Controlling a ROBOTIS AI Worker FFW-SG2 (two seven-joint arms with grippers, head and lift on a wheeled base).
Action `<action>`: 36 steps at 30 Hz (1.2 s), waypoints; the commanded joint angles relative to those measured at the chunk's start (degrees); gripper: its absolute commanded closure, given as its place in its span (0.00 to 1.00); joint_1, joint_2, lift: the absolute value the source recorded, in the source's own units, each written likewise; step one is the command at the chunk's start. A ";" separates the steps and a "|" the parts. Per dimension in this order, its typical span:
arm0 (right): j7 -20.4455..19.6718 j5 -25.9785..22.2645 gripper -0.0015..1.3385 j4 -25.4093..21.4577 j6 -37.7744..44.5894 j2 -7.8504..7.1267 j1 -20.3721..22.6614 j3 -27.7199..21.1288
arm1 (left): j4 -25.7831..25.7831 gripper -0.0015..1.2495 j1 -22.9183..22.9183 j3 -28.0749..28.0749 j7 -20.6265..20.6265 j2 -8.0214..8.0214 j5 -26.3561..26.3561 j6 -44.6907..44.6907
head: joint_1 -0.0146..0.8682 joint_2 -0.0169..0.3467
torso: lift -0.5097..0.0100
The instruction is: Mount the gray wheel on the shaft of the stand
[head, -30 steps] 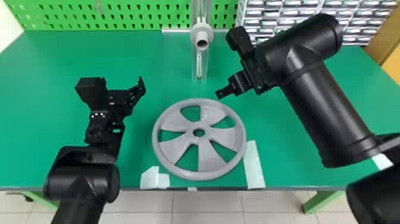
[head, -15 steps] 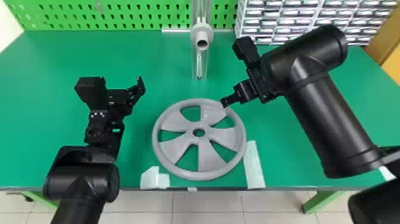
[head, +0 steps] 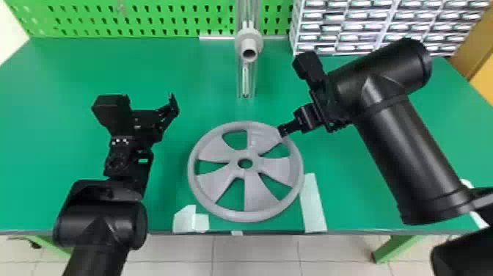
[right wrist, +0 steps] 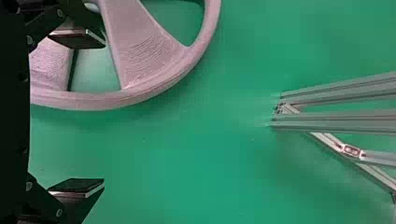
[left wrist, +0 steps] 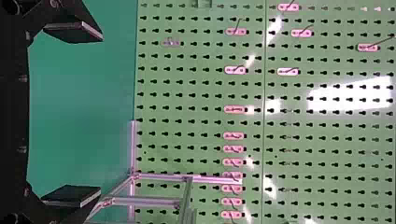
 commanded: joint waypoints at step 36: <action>0.00 -2.70 0.18 9.32 1.47 1.20 -6.45 5.45 | -0.08 0.10 -0.27 -0.79 0.28 0.00 -0.90 0.28 | 1.00 0.19 | 0.79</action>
